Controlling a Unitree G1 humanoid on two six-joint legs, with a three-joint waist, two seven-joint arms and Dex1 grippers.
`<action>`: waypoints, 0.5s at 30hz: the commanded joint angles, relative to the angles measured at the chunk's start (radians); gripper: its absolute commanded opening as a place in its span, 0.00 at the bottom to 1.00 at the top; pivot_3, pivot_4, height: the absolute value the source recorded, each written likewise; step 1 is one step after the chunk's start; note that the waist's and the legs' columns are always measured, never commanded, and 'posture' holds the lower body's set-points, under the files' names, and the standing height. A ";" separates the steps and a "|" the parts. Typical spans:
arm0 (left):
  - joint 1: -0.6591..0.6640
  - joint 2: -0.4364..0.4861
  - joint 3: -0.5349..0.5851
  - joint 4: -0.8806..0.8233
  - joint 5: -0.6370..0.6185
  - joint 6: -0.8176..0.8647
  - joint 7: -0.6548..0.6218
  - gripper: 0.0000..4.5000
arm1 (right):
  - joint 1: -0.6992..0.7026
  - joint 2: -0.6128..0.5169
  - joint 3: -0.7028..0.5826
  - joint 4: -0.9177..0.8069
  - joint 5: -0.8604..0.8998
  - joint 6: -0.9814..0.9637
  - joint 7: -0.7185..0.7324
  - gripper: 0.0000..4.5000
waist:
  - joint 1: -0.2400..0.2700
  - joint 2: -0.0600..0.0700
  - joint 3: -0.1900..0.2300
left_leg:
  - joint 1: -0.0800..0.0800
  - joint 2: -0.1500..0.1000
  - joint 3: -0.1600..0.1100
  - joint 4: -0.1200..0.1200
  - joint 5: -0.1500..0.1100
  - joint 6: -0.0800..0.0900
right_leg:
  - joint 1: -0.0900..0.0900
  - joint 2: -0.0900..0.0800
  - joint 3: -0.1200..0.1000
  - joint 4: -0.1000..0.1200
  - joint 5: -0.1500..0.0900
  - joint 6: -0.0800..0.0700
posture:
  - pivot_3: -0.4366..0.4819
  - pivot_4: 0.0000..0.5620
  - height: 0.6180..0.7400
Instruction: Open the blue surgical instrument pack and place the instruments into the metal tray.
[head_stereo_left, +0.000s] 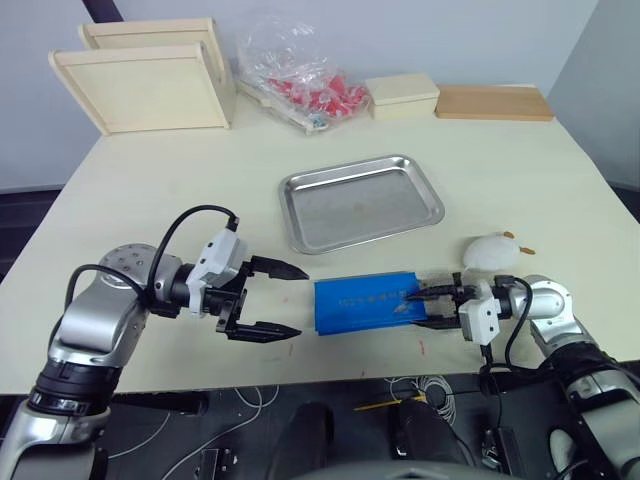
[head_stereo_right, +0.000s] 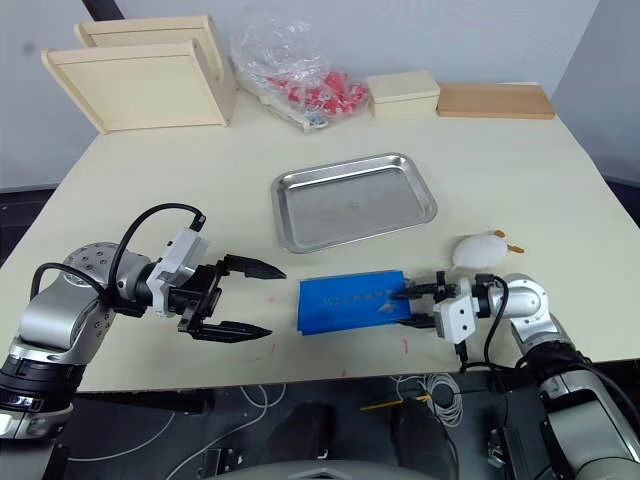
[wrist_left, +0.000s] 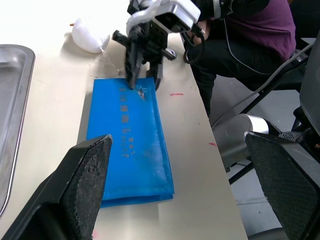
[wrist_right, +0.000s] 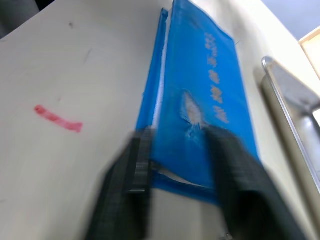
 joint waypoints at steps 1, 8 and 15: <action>0.004 0.002 0.023 -0.037 -0.029 -0.009 0.000 1.00 | -0.013 -0.006 0.009 0.015 0.005 -0.019 -0.013 0.01 | 0.000 0.000 0.000 | 0.000 0.000 0.000 0.000 0.000 0.000 | 0.000 0.000 0.000 0.000 0.000 0.000 | 0.48 0.27 1.00; 0.011 0.007 0.019 -0.041 -0.047 0.003 -0.011 1.00 | 0.012 -0.024 0.029 -0.045 0.072 0.047 0.022 0.01 | 0.000 0.000 0.000 | 0.000 0.000 0.000 0.000 0.000 0.000 | 0.000 0.000 0.000 0.000 0.000 0.000 | 0.48 0.27 1.00; 0.025 0.011 0.022 -0.046 -0.061 0.006 -0.014 1.00 | 0.120 -0.111 0.050 -0.388 0.284 0.431 0.135 0.01 | 0.003 0.002 0.001 | -0.001 0.000 -0.001 0.000 0.000 0.000 | 0.000 0.000 0.000 0.000 0.000 0.001 | 0.48 0.27 1.00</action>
